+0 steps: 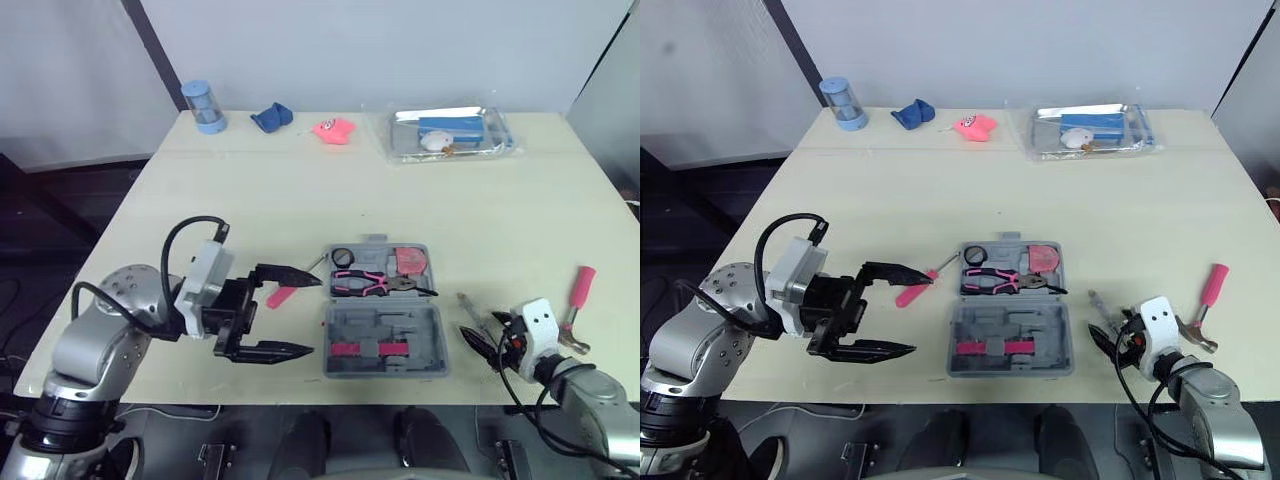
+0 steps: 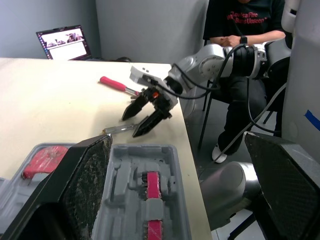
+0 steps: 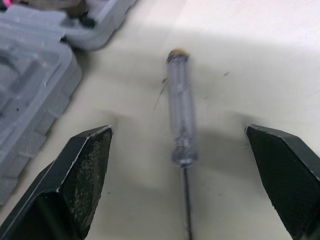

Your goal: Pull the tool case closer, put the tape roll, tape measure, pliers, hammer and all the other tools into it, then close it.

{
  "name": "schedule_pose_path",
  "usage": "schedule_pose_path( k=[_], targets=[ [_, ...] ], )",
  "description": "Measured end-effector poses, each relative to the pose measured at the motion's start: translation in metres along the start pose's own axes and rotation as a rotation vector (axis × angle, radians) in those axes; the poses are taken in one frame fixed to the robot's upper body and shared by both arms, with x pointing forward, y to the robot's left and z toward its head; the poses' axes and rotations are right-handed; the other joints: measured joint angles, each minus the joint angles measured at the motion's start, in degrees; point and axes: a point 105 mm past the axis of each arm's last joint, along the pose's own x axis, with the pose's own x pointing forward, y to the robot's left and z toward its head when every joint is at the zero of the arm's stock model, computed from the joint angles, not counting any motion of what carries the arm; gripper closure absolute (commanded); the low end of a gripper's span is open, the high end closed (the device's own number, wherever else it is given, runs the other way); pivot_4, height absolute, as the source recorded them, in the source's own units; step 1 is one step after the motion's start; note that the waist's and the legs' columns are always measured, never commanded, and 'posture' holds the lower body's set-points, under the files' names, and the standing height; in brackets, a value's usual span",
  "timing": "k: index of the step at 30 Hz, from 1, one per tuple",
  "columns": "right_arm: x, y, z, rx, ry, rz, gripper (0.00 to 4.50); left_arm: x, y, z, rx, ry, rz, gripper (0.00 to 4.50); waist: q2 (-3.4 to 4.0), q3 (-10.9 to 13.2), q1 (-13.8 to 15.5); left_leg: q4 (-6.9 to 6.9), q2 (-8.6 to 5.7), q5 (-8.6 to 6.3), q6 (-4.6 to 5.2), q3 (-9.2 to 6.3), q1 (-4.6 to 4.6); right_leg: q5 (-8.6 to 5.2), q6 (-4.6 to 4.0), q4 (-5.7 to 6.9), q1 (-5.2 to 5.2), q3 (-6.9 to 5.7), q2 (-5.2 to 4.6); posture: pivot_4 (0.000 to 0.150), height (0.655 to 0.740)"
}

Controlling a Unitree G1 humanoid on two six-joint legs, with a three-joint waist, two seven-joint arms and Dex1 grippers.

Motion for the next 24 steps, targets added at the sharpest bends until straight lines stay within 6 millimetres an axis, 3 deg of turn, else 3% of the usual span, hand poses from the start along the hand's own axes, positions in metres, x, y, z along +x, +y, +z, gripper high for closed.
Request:
schedule_pose_path(
  k=[3, 8, 9, 19, 24],
  targets=[
    [0.000, -0.002, -0.003, -0.004, -0.001, -0.005, 1.79, 0.000, 0.000, 0.000, -0.002, 0.001, -0.001, 0.00, 0.00, 0.00, 0.01, -0.01, 0.00, 0.00, 0.00, -0.02, 0.01, 0.00, -0.01, 0.00, 0.00, 0.00, 0.01, 0.150, 0.7400],
    [-0.001, -0.005, -0.008, -0.009, -0.001, -0.014, 4.30, -0.002, 0.000, -0.001, -0.008, 0.003, 0.004, 0.00, -0.01, -0.01, 0.03, -0.01, 0.00, 0.00, 0.00, -0.02, 0.01, 0.00, 0.00, 0.00, 0.00, 0.00, 0.01, 0.150, 0.7400],
    [-0.001, -0.005, -0.008, -0.014, -0.004, -0.015, 4.46, -0.002, 0.000, -0.001, -0.009, 0.003, 0.004, 0.00, -0.01, -0.01, 0.04, -0.01, 0.00, 0.00, 0.00, -0.02, 0.01, 0.00, -0.01, 0.00, 0.00, 0.00, 0.01, 0.150, 0.7400],
    [-0.004, -0.005, -0.005, -0.084, -0.009, 0.033, 4.46, -0.005, 0.001, -0.004, 0.002, 0.015, 0.021, 0.00, 0.01, 0.00, 0.07, 0.00, 0.00, 0.00, 0.00, 0.01, 0.00, 0.00, 0.00, 0.00, 0.01, 0.01, 0.00, 0.150, 0.7400],
    [-0.006, -0.004, 0.019, -0.176, -0.017, 0.140, 4.46, -0.010, 0.003, -0.007, 0.000, 0.015, 0.043, 0.00, 0.05, 0.03, 0.00, 0.01, 0.00, 0.00, 0.00, 0.00, 0.01, 0.00, 0.00, 0.01, 0.00, 0.02, 0.01, 0.150, 0.7400]
  ],
)
